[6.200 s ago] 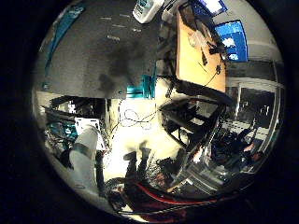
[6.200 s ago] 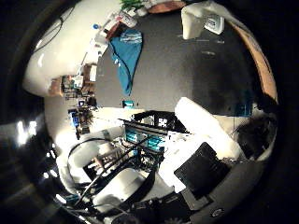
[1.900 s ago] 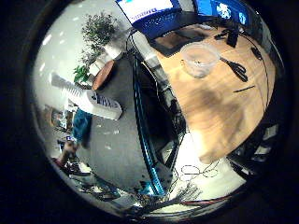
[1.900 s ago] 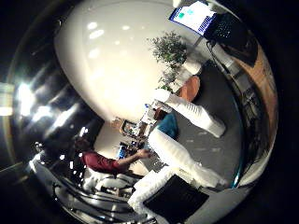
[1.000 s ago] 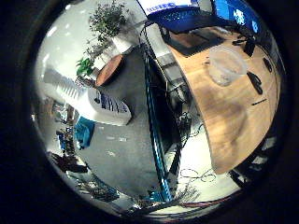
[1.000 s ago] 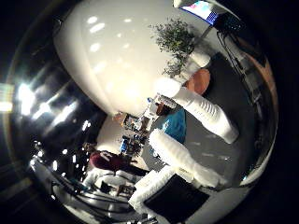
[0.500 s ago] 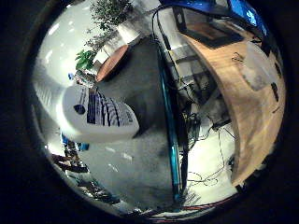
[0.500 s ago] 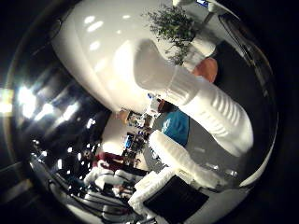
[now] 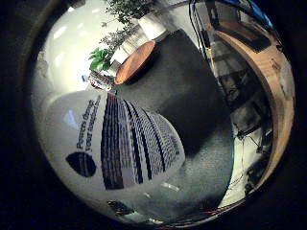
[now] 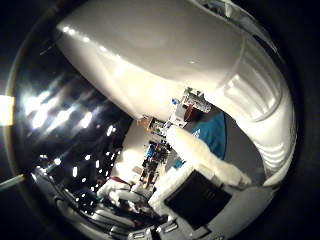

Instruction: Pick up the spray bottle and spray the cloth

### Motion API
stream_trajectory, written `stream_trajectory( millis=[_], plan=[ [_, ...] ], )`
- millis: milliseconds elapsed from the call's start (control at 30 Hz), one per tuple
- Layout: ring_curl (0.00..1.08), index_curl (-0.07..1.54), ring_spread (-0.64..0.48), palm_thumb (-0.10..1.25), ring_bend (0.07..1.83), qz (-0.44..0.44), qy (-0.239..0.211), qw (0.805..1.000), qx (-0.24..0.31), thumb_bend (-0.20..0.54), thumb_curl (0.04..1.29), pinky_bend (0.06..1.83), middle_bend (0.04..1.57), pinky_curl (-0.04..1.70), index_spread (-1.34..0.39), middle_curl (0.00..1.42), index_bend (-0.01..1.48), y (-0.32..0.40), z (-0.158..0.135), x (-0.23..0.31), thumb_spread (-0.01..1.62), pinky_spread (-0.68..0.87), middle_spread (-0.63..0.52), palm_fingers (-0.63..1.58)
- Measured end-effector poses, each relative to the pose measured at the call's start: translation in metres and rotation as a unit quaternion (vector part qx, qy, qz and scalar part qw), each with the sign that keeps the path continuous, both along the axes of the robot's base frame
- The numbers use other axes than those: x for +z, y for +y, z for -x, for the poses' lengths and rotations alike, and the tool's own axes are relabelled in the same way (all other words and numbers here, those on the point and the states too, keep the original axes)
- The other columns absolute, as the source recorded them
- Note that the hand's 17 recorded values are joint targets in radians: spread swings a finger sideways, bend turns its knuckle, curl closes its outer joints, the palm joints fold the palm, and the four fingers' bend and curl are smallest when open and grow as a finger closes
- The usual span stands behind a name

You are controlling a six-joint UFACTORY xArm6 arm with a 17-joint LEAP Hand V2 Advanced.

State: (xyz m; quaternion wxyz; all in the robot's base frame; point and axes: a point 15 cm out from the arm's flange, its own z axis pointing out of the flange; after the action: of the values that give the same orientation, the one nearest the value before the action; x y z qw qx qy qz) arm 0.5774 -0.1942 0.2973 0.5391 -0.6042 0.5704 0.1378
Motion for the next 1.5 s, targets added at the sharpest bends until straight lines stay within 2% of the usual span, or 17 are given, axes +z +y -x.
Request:
stream_trajectory(
  millis=[133, 233, 267, 367, 500, 667, 867, 933, 1000, 1167, 1300, 1500],
  plan=[
    [0.32, 0.29, -0.17, 0.75, 0.81, -0.017, -0.003, 1.000, 0.015, -0.014, 0.35, 0.62, 0.50, 0.30, -0.32, 0.43, 0.19, 0.013, 0.000, 0.006, 1.08, -0.07, -0.12, 0.95],
    [0.37, 0.33, -0.20, 0.79, 0.91, -0.027, -0.005, 0.999, 0.020, -0.013, 0.38, 0.75, 0.60, 0.33, -0.35, 0.48, 0.23, 0.018, 0.001, 0.009, 1.06, -0.30, -0.17, 1.20],
    [0.38, 0.37, -0.20, 0.81, 0.93, -0.028, -0.004, 0.999, 0.021, -0.015, 0.39, 0.80, 0.66, 0.34, -0.36, 0.50, 0.28, 0.018, 0.002, 0.009, 1.05, -0.37, -0.18, 1.22],
    [0.42, 0.47, -0.19, 0.83, 1.01, -0.035, 0.001, 0.999, 0.026, -0.018, 0.41, 0.89, 0.79, 0.38, -0.35, 0.55, 0.47, 0.021, 0.004, 0.010, 1.02, -0.46, -0.19, 1.33],
    [0.45, 0.56, -0.18, 0.84, 1.09, -0.050, 0.004, 0.998, 0.033, -0.021, 0.44, 0.99, 0.93, 0.43, -0.32, 0.58, 0.64, 0.026, 0.008, 0.016, 0.99, -0.45, -0.17, 1.34],
    [0.48, 0.63, -0.17, 0.87, 1.18, -0.057, 0.006, 0.998, 0.041, -0.017, 0.49, 1.10, 1.05, 0.50, -0.26, 0.60, 0.83, 0.030, 0.011, 0.018, 0.98, -0.36, -0.14, 1.36],
    [0.52, 0.67, -0.17, 0.97, 1.32, -0.073, 0.018, 0.996, 0.052, -0.010, 0.56, 1.23, 1.20, 0.61, -0.21, 0.62, 1.02, 0.033, 0.019, 0.022, 0.94, -0.26, -0.12, 1.30],
    [0.53, 0.67, -0.16, 1.00, 1.34, -0.076, 0.020, 0.996, 0.050, -0.007, 0.59, 1.25, 1.22, 0.63, -0.20, 0.62, 1.03, 0.032, 0.020, 0.024, 0.90, -0.25, -0.12, 1.27],
    [0.53, 0.68, -0.16, 1.04, 1.38, -0.077, 0.018, 0.996, 0.047, -0.012, 0.64, 1.28, 1.25, 0.66, -0.20, 0.63, 1.04, 0.030, 0.020, 0.027, 0.77, -0.23, -0.11, 1.25],
    [0.54, 0.70, -0.15, 1.05, 1.41, -0.092, 0.038, 0.993, 0.065, -0.018, 0.74, 1.28, 1.29, 0.75, -0.20, 0.63, 1.08, 0.040, 0.031, 0.037, 0.60, -0.20, -0.11, 1.21],
    [0.54, 0.70, -0.15, 1.04, 1.42, -0.099, 0.058, 0.990, 0.087, -0.018, 0.80, 1.26, 1.31, 0.81, -0.20, 0.63, 1.10, 0.051, 0.046, 0.055, 0.55, -0.18, -0.11, 1.20],
    [0.53, 0.71, -0.15, 1.04, 1.44, -0.052, 0.105, 0.989, 0.090, -0.019, 0.85, 1.22, 1.32, 0.89, -0.20, 0.63, 1.12, 0.055, 0.067, 0.070, 0.52, -0.18, -0.11, 1.20]
  ],
)
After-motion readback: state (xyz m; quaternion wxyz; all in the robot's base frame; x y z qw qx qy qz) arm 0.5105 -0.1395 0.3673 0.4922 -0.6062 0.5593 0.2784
